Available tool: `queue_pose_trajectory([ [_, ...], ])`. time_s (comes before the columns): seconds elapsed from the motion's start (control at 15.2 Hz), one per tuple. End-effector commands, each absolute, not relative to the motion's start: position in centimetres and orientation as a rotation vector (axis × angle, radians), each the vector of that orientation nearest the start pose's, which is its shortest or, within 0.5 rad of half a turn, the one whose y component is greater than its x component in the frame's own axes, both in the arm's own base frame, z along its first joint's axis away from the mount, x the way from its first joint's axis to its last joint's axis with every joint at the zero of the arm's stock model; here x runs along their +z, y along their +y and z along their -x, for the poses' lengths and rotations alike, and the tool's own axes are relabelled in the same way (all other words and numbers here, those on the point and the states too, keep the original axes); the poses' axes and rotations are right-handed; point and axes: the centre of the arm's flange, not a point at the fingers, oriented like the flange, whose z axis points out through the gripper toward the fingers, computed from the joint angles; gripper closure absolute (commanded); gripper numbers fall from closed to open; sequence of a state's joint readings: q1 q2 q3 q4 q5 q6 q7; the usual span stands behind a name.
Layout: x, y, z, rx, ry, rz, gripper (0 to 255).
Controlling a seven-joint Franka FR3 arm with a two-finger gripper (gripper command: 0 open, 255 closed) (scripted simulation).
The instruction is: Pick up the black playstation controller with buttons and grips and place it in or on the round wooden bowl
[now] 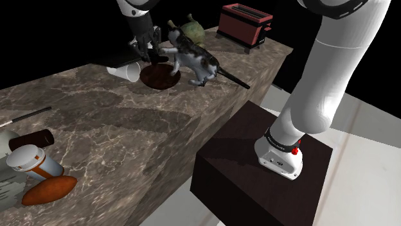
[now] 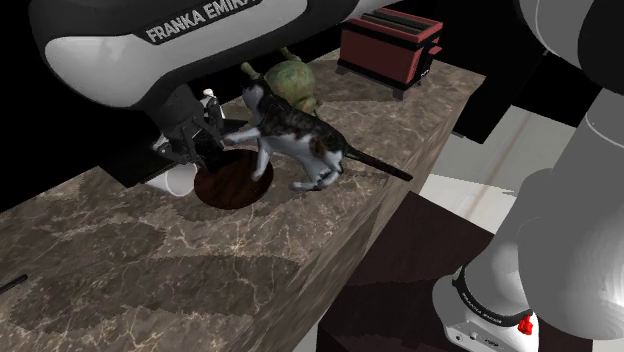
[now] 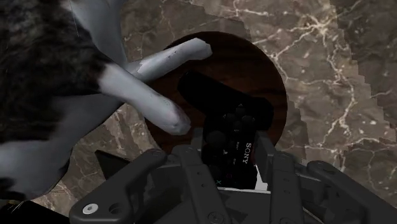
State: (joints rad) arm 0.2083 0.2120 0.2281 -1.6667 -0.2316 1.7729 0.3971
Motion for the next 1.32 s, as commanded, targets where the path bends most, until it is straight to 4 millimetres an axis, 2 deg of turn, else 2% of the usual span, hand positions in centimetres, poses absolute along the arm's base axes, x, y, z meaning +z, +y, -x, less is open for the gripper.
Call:
queue_pose_trajectory([
  [0.0,46.9,21.3,-57.9,0.034,-0.148,3.346,255],
  [0.99,39.0,21.3,-57.9,0.034,-0.148,3.346,255],
  [1.25,39.0,21.3,-57.9,0.034,-0.148,3.346,255],
])
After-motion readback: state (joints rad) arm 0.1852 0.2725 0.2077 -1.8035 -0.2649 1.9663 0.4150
